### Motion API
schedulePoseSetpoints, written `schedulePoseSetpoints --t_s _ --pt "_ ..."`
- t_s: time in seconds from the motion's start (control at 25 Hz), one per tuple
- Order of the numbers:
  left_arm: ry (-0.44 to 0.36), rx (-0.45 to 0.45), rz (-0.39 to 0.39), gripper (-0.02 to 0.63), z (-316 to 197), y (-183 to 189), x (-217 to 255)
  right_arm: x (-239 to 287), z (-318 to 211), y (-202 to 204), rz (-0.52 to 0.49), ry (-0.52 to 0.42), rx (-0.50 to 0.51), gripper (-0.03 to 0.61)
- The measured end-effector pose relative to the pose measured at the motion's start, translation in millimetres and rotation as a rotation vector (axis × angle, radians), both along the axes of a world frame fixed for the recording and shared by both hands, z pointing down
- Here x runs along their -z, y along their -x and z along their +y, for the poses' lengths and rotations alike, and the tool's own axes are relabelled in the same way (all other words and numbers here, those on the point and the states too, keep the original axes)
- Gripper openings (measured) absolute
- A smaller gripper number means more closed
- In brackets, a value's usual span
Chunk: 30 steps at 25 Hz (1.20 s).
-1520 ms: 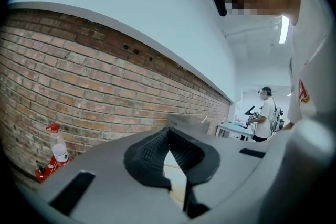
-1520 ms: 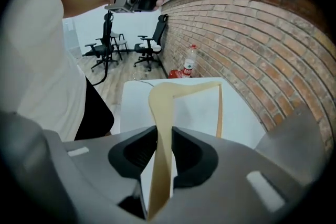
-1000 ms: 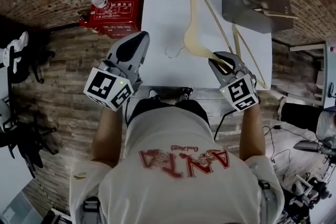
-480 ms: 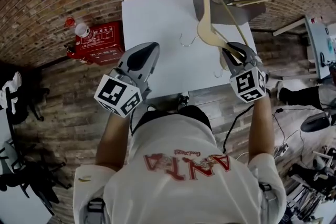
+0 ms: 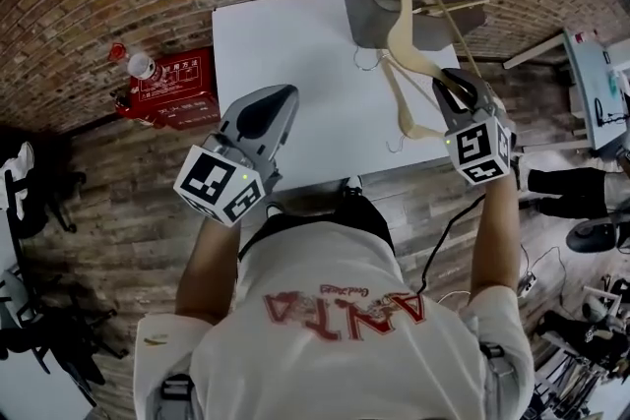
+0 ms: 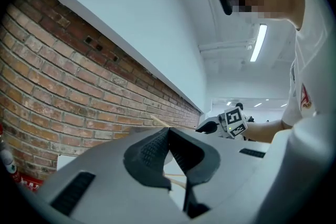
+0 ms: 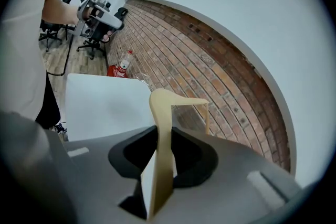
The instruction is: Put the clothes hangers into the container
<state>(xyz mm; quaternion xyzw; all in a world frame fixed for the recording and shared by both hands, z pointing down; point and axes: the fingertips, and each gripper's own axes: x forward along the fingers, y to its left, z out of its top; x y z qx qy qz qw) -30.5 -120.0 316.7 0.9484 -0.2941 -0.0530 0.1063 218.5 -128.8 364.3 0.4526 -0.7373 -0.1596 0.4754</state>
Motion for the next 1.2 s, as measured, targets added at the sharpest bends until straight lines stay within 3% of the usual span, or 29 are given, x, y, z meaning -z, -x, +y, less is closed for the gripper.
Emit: schedulePoseSetpoints --t_s 0.28,0.6,0.76,0.92,1.2 --pt "-0.038 0.068 -0.025 0.009 -20 -60 22 8 -32 -48 -0.036 -0.003 0.114 0.089" --pt "-0.041 0.163 -0.017 0.009 -35 -140 23 9 -75 -118 -0.055 0.082 0.254 0.086" --pt "-0.015 0.224 -0.001 0.009 -37 -153 13 13 -101 -139 -0.075 0.157 0.309 0.052" --pt "0.003 0.274 0.011 0.009 -37 -155 5 4 -130 -153 -0.017 0.212 0.321 0.044" --pt "0.029 0.348 0.013 0.009 -35 -139 -5 0 -148 -148 0.051 0.223 0.402 0.044"
